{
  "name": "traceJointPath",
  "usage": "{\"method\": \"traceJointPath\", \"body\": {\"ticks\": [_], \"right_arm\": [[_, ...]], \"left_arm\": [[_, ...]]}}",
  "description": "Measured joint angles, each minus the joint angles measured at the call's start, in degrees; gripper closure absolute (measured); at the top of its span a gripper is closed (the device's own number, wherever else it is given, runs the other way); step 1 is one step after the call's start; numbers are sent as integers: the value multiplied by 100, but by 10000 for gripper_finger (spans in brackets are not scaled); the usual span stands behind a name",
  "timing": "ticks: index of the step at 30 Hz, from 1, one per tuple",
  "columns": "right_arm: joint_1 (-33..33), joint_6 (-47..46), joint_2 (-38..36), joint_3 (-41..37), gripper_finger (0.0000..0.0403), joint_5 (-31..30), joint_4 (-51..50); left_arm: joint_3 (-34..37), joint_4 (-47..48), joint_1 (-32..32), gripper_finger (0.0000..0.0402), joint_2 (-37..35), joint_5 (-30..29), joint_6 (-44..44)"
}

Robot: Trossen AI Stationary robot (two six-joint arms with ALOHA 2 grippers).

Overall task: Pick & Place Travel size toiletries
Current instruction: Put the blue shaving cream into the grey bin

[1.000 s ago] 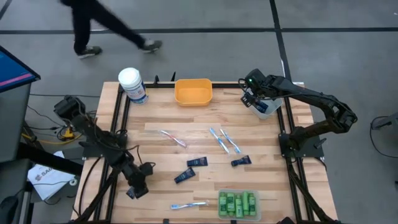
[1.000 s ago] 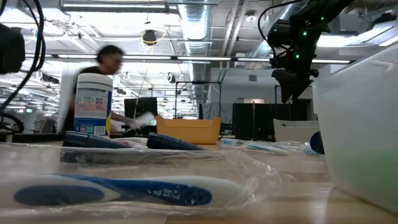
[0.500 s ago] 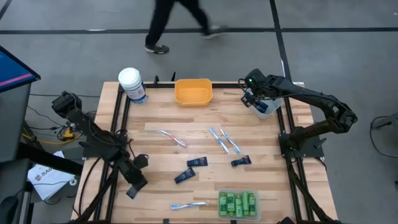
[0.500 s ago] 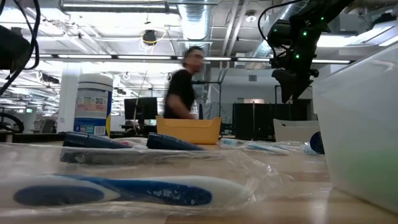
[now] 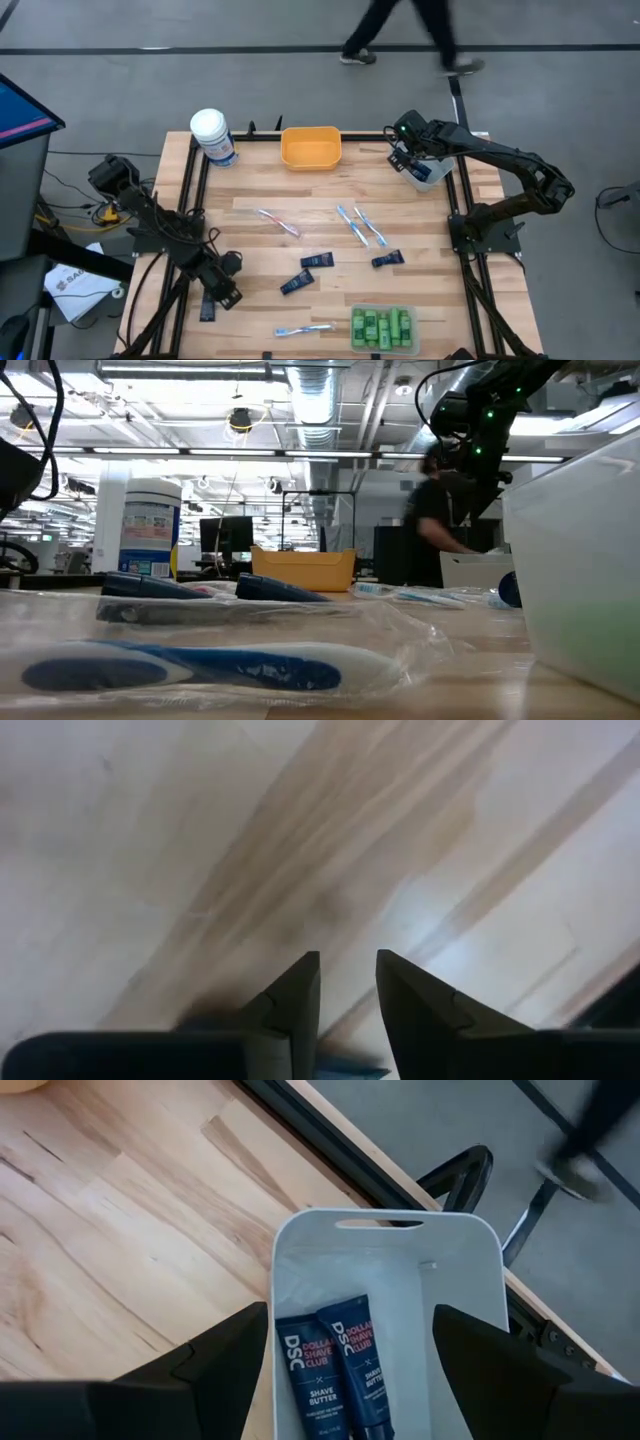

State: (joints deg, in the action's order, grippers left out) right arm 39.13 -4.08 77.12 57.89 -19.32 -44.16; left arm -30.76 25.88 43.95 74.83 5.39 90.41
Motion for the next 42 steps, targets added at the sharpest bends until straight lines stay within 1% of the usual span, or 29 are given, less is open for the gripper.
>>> {"method": "traceJointPath", "body": {"ticks": [2,4,7,9,11,14,17,19,21,23,26,30,33,35,38,42], "right_arm": [[0,1,0,0,127,1,-5],[0,15,0,0,127,1,11],[0,15,0,0,127,1,7],[0,15,0,0,127,1,5],[0,15,0,0,127,1,9],[0,13,0,0,127,1,14],[0,13,0,0,127,1,42],[0,13,0,0,127,1,70],[0,10,0,0,127,0,66],[0,10,0,0,127,1,51],[0,9,0,0,127,1,50],[0,9,0,0,127,1,66],[0,7,0,0,127,1,72],[0,7,0,0,127,1,77],[0,7,0,0,127,1,109],[0,7,0,0,127,1,104]], "left_arm": [[0,-54,-30,304,-39,20,2],[0,-113,-65,305,-236,114,-93],[-2,-86,-97,314,-707,511,-185],[-2,-76,-74,326,-1078,769,-125],[-4,-16,-29,341,-1383,906,70],[-4,230,52,367,-1649,906,499],[-4,339,124,391,-1671,846,911],[-4,322,172,397,-1617,721,931],[-2,333,183,394,-1529,698,948],[-2,327,183,382,-1471,890,937],[-2,327,187,346,-1445,1234,878],[-2,335,243,275,-1445,1266,945],[-2,559,270,222,-1367,1221,1260],[-2,743,271,194,-1271,1206,1458],[-2,828,270,165,-1063,1142,1674],[-2,697,270,149,-738,828,1966]]}}
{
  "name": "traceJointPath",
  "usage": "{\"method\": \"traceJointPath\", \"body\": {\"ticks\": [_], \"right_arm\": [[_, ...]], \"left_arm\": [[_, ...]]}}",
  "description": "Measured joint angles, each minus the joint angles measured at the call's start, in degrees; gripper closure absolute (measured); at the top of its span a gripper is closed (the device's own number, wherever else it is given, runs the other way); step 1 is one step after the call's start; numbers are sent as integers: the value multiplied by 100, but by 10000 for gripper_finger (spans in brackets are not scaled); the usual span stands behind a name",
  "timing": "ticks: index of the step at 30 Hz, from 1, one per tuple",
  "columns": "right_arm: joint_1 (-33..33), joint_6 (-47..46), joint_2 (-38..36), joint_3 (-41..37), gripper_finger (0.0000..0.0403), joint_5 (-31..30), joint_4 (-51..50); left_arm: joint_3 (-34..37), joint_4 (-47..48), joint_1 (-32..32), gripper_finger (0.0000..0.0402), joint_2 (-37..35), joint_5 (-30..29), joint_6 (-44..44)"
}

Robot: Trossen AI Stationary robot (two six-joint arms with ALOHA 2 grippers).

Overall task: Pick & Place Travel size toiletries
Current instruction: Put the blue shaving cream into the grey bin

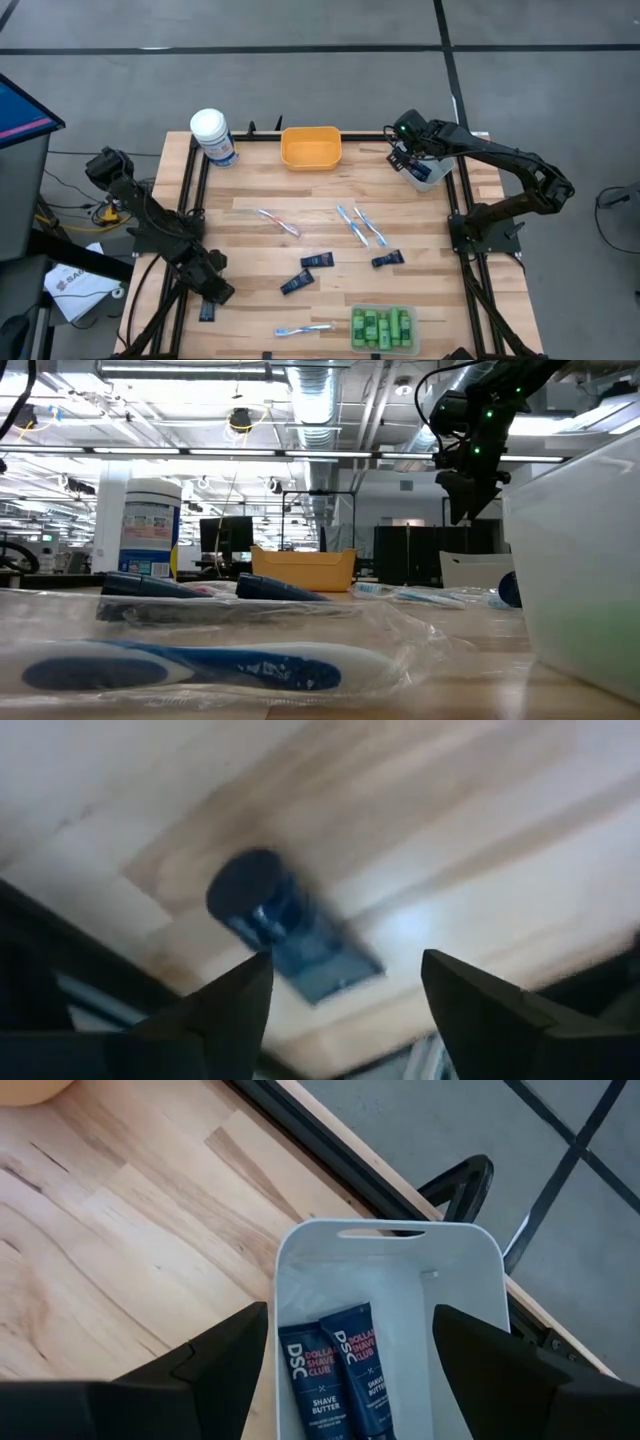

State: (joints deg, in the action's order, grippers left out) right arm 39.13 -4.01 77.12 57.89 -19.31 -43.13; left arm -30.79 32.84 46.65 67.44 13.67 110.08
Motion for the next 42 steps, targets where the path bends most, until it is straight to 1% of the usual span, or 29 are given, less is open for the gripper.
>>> {"method": "traceJointPath", "body": {"ticks": [3,7,14,17,25,27,29,34,37,42], "right_arm": [[0,-4,0,0,127,0,-7],[0,0,0,0,127,0,-7],[0,4,0,0,127,0,-7],[0,4,0,0,127,0,-7],[0,4,0,0,127,0,-7],[0,4,0,0,127,0,-7],[0,4,0,0,127,0,-7],[0,2,0,0,127,32,-6],[0,-7,0,0,127,323,-3],[-4,-51,0,0,127,820,57]], "left_arm": [[-4,3,0,148,327,-4,211],[4,-11,0,156,734,37,298],[2,-208,-88,177,1010,-228,447],[-2,-195,-126,195,1025,-218,449],[-2,-216,-131,264,1027,-208,449],[1,-236,-140,276,995,-228,468],[2,-302,-218,279,948,-286,480],[2,-260,-553,264,695,-461,331],[2,-252,-835,264,435,-758,101],[2,-209,-1557,273,-202,-1571,-560]]}}
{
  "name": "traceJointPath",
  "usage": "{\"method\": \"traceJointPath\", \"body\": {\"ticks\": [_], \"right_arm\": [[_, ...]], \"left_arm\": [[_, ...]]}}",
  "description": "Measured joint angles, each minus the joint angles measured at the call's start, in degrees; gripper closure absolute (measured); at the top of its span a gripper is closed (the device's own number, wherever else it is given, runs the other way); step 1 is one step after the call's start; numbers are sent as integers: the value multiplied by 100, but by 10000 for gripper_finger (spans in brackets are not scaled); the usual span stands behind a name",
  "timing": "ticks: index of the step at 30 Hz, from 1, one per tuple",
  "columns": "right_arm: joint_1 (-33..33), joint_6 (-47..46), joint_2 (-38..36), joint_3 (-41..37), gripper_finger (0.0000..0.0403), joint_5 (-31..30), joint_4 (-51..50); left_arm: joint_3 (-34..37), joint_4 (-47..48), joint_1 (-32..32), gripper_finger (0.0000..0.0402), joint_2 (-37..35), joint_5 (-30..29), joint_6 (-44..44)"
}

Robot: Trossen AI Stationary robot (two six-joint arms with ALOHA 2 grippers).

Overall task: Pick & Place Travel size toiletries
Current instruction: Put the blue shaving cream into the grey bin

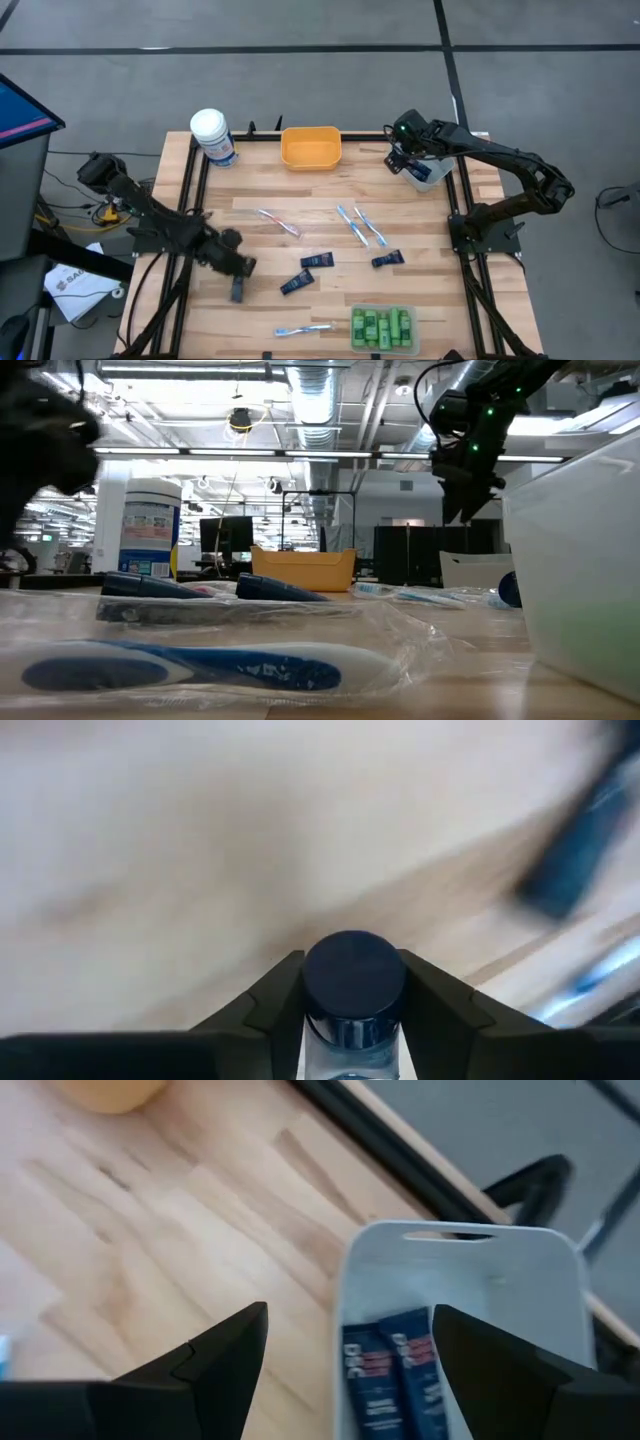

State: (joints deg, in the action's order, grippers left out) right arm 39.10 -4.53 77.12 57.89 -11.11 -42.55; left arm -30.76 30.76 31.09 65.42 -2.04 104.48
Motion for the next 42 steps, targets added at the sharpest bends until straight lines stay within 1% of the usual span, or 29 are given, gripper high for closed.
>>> {"method": "traceJointPath", "body": {"ticks": [4,7,9,13,16,19,21,25,28,31,34,38,42], "right_arm": [[-50,-5,0,-2,127,505,182],[-124,-19,0,-2,127,1082,442],[-197,-84,0,-2,127,1550,692],[-421,-310,0,-2,127,2465,1390],[-635,-584,0,-2,127,2782,2014],[-887,-648,0,-2,127,2796,2603],[-1060,-492,0,-2,127,2786,3020],[-1433,57,0,-2,127,2768,3819],[-1679,473,0,-2,127,2595,4338],[-1916,931,0,-2,127,2153,4807],[-2094,1387,0,-2,127,1803,5173],[-2219,1604,-1,-2,127,1705,5349],[-2228,1608,-2,-2,127,1702,5352]], "left_arm": [[0,-6,-853,266,-610,-836,-878],[0,-176,-1602,264,-1075,-1259,-1767],[0,-453,-2134,265,-1330,-1367,-2449],[0,-1538,-3124,267,-1613,-1371,-3706],[0,-2571,-3790,267,-1581,-1265,-4446],[0,-3707,-4359,267,-1331,-1051,-4874],[0,-4558,-4662,267,-1080,-938,-4969],[0,-6217,-5077,267,-457,-651,-4884],[0,-7130,-5197,267,-49,-556,-4683],[0,-7751,-5217,267,275,-553,-4487],[0,-8291,-5217,267,528,-698,-4308],[-8,-8824,-5217,267,755,-964,-4248],[-351,-8874,-5217,267,926,-1011,-4363]]}}
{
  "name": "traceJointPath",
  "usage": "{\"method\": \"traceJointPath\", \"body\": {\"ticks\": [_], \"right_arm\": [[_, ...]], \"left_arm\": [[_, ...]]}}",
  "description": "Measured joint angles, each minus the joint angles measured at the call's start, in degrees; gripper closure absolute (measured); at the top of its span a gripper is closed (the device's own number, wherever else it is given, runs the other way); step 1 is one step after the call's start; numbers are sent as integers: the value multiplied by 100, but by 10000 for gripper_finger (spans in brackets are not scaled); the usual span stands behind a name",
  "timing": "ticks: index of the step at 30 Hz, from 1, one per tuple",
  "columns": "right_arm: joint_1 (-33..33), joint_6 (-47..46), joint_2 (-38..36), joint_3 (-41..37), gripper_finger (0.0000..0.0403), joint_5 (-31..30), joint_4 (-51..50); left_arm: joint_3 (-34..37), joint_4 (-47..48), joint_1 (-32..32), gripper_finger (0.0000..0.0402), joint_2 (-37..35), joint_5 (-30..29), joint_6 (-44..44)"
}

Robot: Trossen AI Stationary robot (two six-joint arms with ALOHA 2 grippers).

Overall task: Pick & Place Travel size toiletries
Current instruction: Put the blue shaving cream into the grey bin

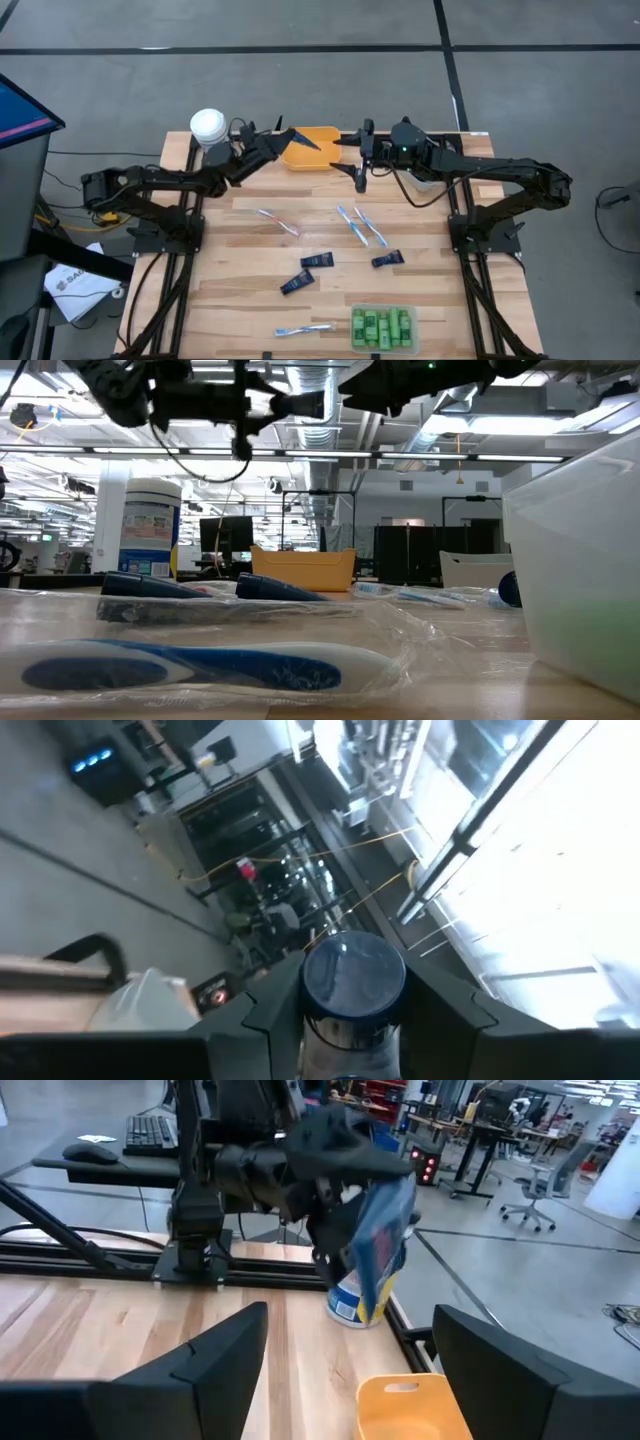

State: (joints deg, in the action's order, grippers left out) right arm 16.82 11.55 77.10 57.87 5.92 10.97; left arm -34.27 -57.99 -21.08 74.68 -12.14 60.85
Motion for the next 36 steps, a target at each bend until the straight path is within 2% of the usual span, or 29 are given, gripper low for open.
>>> {"method": "traceJointPath", "body": {"ticks": [7,14,18,27,33,36], "right_arm": [[10,-4,2,0,127,-13,201],[11,-94,2,0,137,-68,215],[6,-103,2,0,186,-100,194],[96,-101,2,0,381,-348,197],[107,-126,2,0,399,-350,198],[103,-381,2,93,401,-595,42]], "left_arm": [[-784,-7,0,266,511,409,-358],[-1011,12,11,265,777,503,-329],[-1013,8,11,265,769,503,-321],[-1013,8,48,265,751,481,-312],[-1013,12,48,263,751,483,-304],[-1013,17,46,250,751,531,-459]]}}
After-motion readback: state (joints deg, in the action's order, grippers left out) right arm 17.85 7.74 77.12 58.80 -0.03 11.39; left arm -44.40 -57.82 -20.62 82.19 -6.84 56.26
